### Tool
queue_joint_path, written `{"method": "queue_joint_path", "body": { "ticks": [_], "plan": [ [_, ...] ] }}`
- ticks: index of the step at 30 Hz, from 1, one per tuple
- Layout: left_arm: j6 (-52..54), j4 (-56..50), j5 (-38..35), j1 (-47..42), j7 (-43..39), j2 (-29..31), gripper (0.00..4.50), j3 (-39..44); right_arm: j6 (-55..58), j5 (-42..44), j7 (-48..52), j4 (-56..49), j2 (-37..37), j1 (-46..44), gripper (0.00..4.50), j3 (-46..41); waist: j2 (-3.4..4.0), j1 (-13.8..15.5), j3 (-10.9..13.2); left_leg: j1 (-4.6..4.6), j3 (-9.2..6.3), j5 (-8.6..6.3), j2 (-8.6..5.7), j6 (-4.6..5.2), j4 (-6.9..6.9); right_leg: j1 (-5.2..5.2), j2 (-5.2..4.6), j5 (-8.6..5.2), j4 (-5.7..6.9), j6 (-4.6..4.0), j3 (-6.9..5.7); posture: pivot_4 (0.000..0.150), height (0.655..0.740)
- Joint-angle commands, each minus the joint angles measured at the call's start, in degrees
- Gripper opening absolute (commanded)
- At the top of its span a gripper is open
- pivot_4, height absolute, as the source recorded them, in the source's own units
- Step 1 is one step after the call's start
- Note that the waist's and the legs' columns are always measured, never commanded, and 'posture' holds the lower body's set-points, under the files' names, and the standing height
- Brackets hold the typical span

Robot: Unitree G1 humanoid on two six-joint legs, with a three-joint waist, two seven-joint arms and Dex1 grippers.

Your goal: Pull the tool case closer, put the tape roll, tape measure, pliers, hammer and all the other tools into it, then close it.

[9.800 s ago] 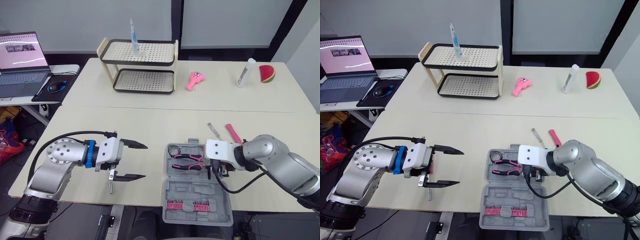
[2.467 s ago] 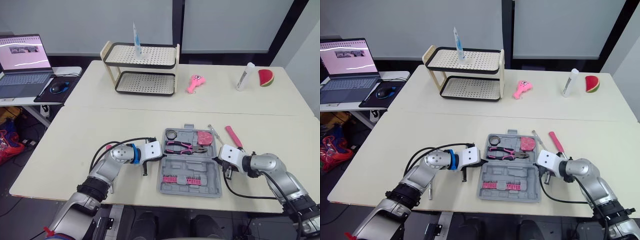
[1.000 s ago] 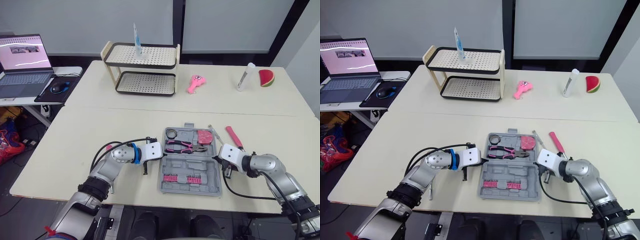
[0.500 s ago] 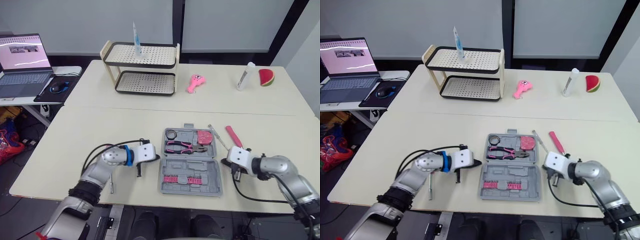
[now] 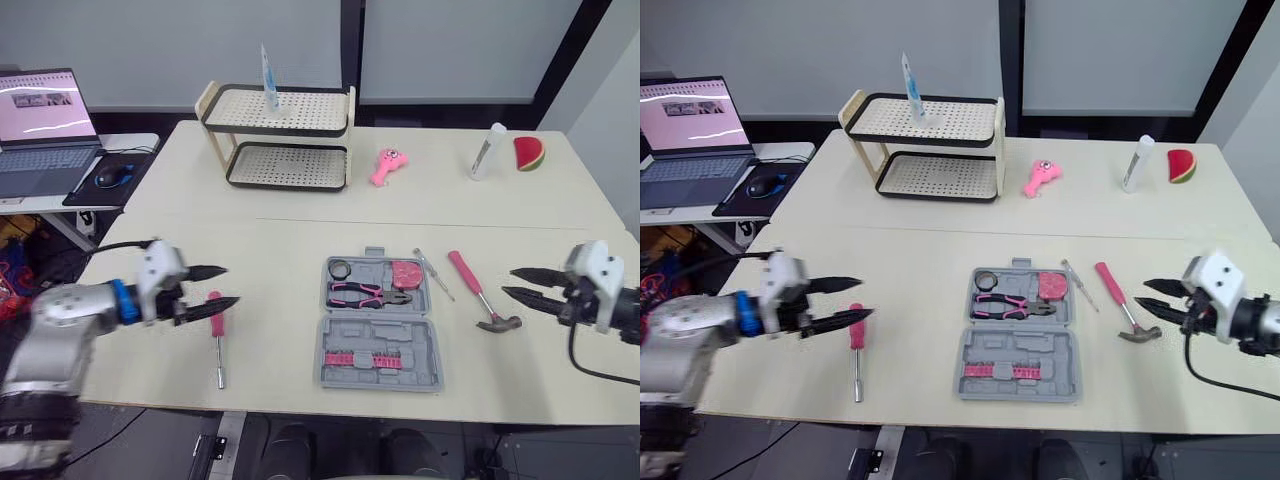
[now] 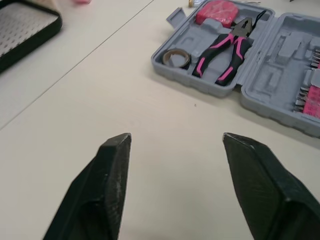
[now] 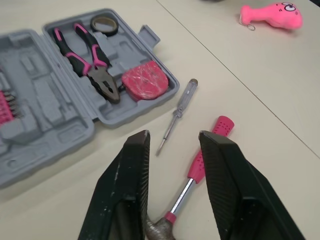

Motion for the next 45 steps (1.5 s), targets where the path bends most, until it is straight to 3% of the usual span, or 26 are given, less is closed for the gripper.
{"method": "queue_joint_path", "body": {
  "ticks": [1,5,9,31,39,45],
  "plan": [
    [0.73,4.48,-1.57,2.39,-1.04,3.84,4.40,7.06,0.17,1.68,1.85,2.24,-2.57,1.32,2.57,-5.85,0.01,0.13,0.01,0.00,0.02,0.00,-0.02,0.00,0.00,0.00,0.00,0.00,0.00,0.00,0.01,0.150,0.7400],
    [-2.67,14.07,0.91,5.19,-0.93,6.27,4.50,9.87,-4.45,-1.11,2.63,9.75,-4.00,2.08,3.33,-6.76,0.02,0.09,0.01,0.07,0.09,-0.01,-0.05,0.02,-0.04,-0.02,-0.02,0.00,0.00,0.00,0.03,0.150,0.7400],
    [-4.87,19.44,1.30,4.23,-0.17,6.01,4.50,10.51,-8.48,-2.82,2.75,14.34,-3.57,2.00,4.49,-5.39,0.02,0.08,0.04,0.09,0.09,-0.01,-0.03,0.02,-0.07,-0.03,-0.03,-0.01,0.02,0.00,0.04,0.150,0.7400],
    [-7.06,20.65,2.88,0.04,3.09,4.72,4.50,8.90,-12.06,-5.31,-2.28,15.40,-1.44,4.48,4.49,-4.00,0.03,-0.12,0.04,0.10,0.17,-0.01,0.00,0.01,-0.08,-0.06,-0.03,-0.01,0.05,0.00,0.04,0.150,0.7400],
    [3.79,-2.39,-1.69,-8.39,2.36,3.33,4.50,2.30,-6.11,-5.42,-6.59,5.99,0.78,3.45,4.49,1.44,0.02,0.27,0.04,-0.07,0.08,0.00,-0.04,0.00,0.04,-0.04,-0.02,0.00,0.05,0.00,0.05,0.150,0.7400],
    [6.77,-12.01,-2.30,-18.76,-0.48,-0.45,4.50,-7.90,-1.33,-6.18,-10.47,3.05,3.36,-3.85,4.49,8.74,0.02,-0.17,0.04,-0.09,0.12,0.02,-0.02,-0.03,0.03,-0.05,0.19,0.00,0.03,0.00,0.03,0.150,0.7400]
  ]
}}
